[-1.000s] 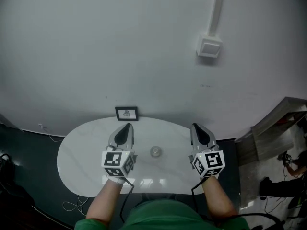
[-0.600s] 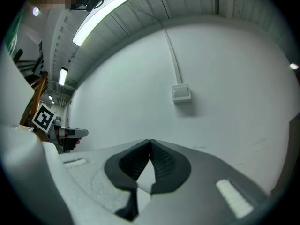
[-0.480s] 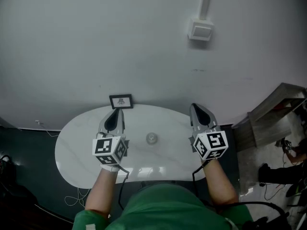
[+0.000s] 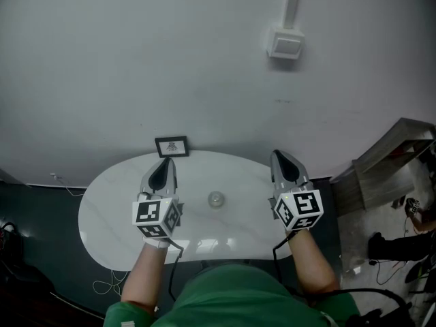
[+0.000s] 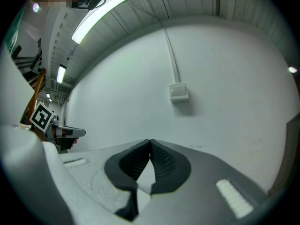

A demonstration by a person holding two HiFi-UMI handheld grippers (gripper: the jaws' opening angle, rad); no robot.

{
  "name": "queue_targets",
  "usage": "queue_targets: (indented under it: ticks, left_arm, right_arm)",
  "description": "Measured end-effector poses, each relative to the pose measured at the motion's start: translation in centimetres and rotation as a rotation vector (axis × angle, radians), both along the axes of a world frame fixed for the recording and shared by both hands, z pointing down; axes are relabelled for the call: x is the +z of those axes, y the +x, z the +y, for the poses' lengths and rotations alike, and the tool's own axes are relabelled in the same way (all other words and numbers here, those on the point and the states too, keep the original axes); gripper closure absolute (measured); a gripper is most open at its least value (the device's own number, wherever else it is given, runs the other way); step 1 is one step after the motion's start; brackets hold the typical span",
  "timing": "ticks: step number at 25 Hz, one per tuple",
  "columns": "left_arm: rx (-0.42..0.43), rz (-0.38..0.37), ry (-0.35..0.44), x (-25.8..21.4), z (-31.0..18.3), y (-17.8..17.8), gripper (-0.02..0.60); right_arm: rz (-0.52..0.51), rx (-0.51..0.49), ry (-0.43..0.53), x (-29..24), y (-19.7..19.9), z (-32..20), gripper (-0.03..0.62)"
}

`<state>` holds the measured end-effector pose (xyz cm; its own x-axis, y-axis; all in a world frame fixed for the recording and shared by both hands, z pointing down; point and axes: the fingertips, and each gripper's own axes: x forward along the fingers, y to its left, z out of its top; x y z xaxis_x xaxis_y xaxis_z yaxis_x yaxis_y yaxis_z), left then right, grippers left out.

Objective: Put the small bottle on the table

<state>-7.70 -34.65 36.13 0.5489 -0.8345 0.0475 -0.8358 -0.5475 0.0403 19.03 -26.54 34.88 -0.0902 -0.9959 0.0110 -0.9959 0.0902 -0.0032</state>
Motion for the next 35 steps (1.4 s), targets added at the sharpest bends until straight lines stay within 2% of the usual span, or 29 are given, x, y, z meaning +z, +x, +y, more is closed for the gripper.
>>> queue_targets:
  ticks: [35]
  left_arm:
    - [-0.004, -0.044, -0.047, 2.2, 1.6, 0.3, 0.565]
  right_arm:
    - [-0.027, -0.011, -0.003, 0.9, 0.2, 1.3, 0.591]
